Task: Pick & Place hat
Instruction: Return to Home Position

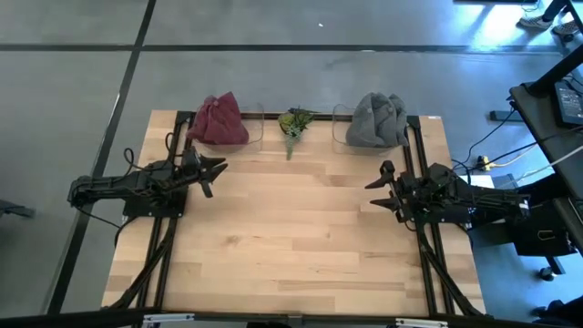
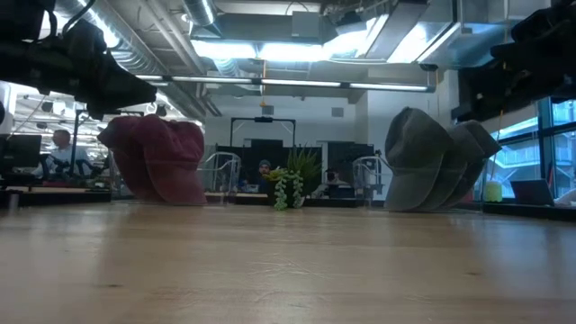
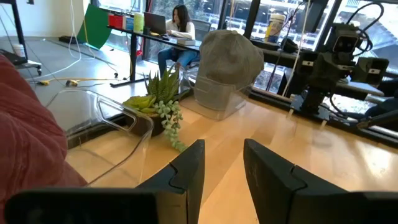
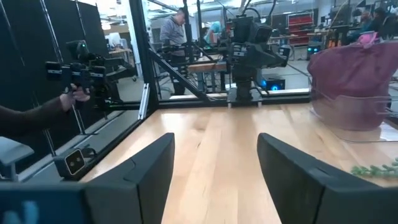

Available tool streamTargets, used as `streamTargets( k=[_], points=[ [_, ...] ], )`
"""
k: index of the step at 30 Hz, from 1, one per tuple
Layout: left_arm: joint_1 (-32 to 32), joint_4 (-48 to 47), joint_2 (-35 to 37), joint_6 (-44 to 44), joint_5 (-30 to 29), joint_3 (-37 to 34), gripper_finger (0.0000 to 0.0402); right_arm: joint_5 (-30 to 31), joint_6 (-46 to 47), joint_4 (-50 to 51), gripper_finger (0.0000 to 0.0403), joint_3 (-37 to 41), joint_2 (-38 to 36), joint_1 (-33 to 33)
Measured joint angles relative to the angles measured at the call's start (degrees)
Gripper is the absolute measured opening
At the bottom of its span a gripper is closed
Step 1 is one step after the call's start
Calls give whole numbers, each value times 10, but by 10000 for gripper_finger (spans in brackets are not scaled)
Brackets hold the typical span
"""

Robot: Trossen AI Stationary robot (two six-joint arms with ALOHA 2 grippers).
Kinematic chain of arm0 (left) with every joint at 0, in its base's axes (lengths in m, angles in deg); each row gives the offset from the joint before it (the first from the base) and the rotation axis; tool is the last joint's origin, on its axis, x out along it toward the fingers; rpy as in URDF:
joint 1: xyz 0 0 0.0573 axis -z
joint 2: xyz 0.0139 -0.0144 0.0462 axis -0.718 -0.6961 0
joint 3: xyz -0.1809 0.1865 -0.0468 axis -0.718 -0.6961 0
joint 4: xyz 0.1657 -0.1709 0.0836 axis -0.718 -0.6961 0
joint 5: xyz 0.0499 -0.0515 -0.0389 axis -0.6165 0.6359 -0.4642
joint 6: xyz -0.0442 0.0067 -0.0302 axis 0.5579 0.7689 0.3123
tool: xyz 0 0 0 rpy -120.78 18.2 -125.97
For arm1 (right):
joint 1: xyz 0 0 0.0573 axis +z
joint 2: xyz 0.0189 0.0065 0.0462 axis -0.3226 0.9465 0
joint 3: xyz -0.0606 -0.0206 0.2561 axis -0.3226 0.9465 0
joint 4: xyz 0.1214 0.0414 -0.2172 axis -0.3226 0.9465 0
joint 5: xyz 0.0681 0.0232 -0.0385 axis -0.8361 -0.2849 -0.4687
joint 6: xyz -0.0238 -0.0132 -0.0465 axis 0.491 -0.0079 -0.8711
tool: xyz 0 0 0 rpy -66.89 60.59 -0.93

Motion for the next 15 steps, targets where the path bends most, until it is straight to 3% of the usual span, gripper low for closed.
streamTargets(
  k=[15],
  points=[
    [0, 0, -2, -5, 12, 0, 107, 1, -12, 0, 228, 0, 1, 0]
  ],
)
